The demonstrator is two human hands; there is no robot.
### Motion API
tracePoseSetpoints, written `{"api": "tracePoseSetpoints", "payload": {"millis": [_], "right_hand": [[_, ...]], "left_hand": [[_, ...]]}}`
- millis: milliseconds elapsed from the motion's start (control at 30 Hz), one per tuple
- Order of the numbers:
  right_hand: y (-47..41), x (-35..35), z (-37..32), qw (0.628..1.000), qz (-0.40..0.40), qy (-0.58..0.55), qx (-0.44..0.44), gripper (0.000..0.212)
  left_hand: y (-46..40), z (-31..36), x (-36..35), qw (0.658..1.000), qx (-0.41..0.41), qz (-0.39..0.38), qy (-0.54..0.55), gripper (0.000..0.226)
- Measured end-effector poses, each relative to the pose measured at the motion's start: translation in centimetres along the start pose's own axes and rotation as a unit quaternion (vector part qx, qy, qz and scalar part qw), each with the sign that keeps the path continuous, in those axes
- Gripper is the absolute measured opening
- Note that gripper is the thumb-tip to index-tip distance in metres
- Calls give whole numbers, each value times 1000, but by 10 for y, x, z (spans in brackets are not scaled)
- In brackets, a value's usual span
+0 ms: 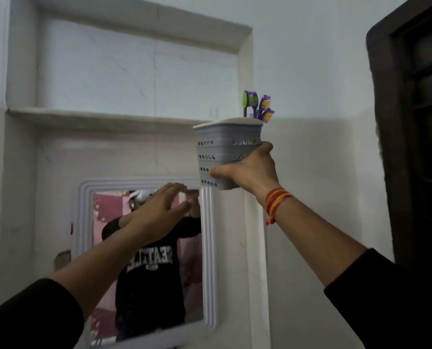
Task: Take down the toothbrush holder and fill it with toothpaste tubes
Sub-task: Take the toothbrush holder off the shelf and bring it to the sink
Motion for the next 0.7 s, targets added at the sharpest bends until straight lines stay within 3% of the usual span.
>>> {"api": "tracePoseSetpoints", "payload": {"millis": [267, 433, 700], "right_hand": [[157, -14, 109, 996, -42, 0, -80, 119], [250, -22, 178, 991, -60, 30, -116, 129], [365, -34, 282, 974, -89, 89, -187, 130]], "left_hand": [[157, -60, -46, 990, 125, -62, 38, 34], [246, -107, -71, 967, 230, -106, 16, 47], [353, -160, -129, 917, 312, -245, -36, 45]]}}
Point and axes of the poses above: each hand's wrist, its own y-axis away from the middle knuckle, its own x-axis out of the back of the hand, z = x × y, the point moved 5 cm from there along -y, towards the middle knuckle, and after that the axes turned 15 degrees about z, right-handed, at the moved point
